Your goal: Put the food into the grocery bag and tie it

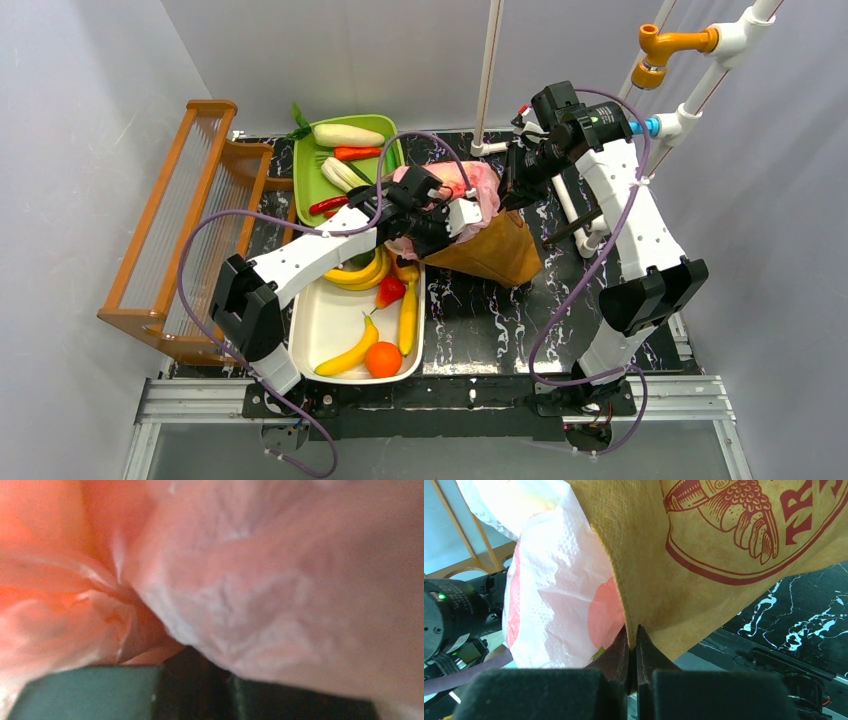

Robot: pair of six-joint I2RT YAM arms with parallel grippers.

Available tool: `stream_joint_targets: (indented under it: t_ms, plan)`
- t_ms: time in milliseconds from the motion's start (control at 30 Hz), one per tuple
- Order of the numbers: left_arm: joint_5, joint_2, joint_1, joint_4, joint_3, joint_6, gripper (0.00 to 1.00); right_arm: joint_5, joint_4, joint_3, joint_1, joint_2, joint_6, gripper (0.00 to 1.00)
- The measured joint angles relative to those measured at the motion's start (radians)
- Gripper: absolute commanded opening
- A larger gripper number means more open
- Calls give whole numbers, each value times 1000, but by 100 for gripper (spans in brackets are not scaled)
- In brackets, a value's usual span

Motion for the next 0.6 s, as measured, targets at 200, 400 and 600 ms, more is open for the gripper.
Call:
stream_joint_targets:
  t_ms: [200,400,600]
  plan:
    - [-42,1,-2,-130,133,-28,44,-27,2,0,0,0,6,1]
    - [-63,-64,-2,-172,204,-113,65,-35,6,0,0,0,9,1]
    - [-150,-198,-3,-179,204,-225,80,-42,8,0,0,0,8,1]
